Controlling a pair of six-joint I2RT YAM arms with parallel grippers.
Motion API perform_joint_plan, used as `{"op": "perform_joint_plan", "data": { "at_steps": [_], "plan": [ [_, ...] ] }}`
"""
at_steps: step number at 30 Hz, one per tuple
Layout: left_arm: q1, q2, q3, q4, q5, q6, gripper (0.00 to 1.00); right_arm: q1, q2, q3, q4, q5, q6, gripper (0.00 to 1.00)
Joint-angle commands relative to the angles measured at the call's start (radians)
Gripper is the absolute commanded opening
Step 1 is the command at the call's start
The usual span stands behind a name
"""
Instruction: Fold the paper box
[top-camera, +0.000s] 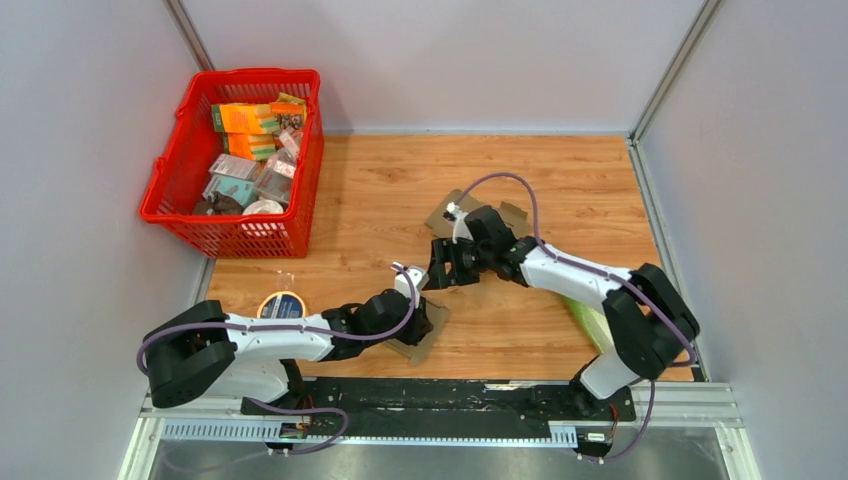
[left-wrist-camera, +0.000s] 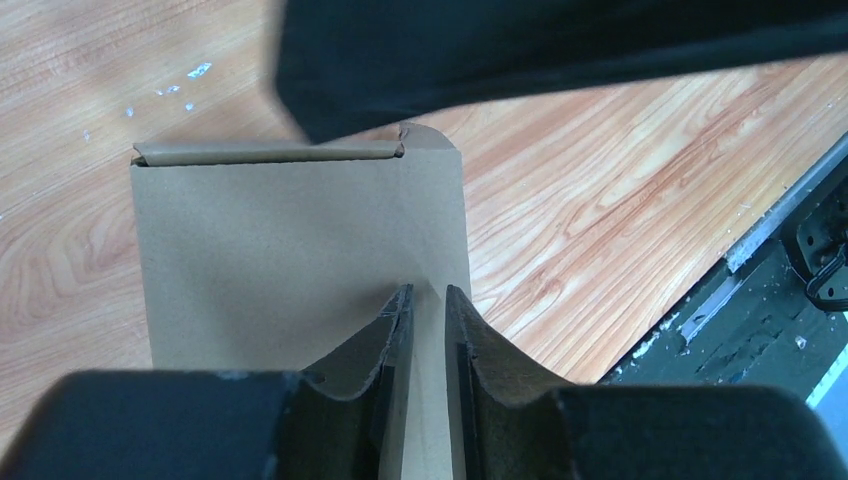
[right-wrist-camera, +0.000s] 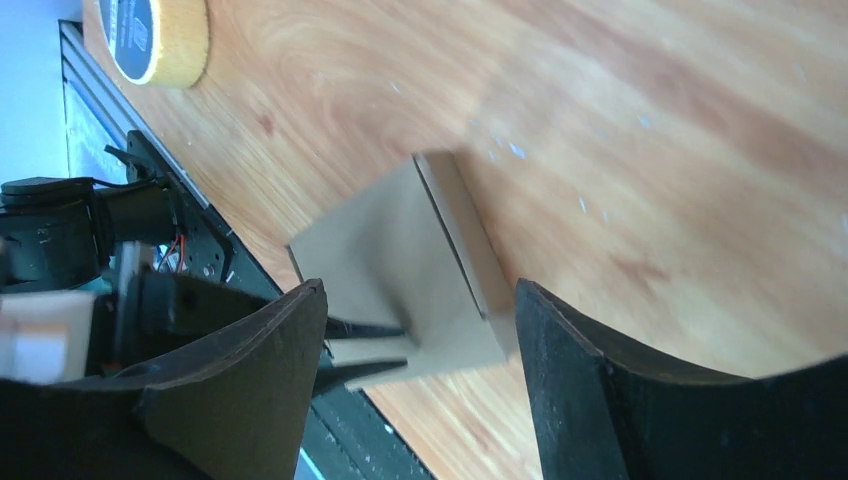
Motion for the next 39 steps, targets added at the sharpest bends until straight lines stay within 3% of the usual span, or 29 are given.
{"op": "perform_joint_plan", "data": {
  "at_steps": [1, 5, 11, 15, 21, 26, 30, 34, 36, 37, 39],
  "plan": [
    [0.0, -0.012, -0.012, -0.005, 0.005, 0.01, 0.27, 0.033, 0.139, 0.122, -0.036, -0.107, -0.193, 0.71],
    [-0.002, -0.027, -0.009, -0.011, 0.01, 0.019, 0.29, 0.049, 0.178, 0.121, 0.002, -0.113, -0.206, 0.68],
    [0.0, -0.061, -0.016, -0.025, 0.001, 0.016, 0.31, 0.078, 0.23, 0.1, 0.047, -0.176, -0.189, 0.56],
    [0.001, -0.079, -0.009, -0.057, 0.002, 0.01, 0.33, 0.084, 0.229, 0.064, 0.081, -0.091, -0.155, 0.56],
    [0.001, -0.257, -0.032, -0.184, -0.038, -0.047, 0.39, 0.084, 0.245, 0.03, 0.113, -0.018, -0.128, 0.55],
    [0.004, -0.522, -0.035, -0.515, -0.147, -0.252, 0.4, 0.07, 0.252, -0.018, 0.15, 0.025, -0.077, 0.42],
    [0.009, -0.674, -0.067, -0.747, -0.159, -0.464, 0.45, 0.05, 0.247, -0.068, 0.219, -0.024, -0.032, 0.4],
    [0.009, -0.797, -0.136, -0.761, -0.127, -0.675, 0.49, 0.03, 0.25, -0.104, 0.281, -0.058, 0.011, 0.35],
    [0.009, -0.817, -0.188, -0.708, -0.118, -0.725, 0.54, 0.015, 0.258, -0.121, 0.306, -0.092, 0.041, 0.33],
    [0.01, -0.82, -0.202, -0.682, -0.116, -0.748, 0.61, 0.012, 0.262, -0.134, 0.323, -0.099, 0.049, 0.32],
    [0.01, -0.813, -0.228, -0.638, -0.119, -0.788, 0.62, -0.005, 0.27, -0.143, 0.332, -0.118, 0.061, 0.32]
  ]
}}
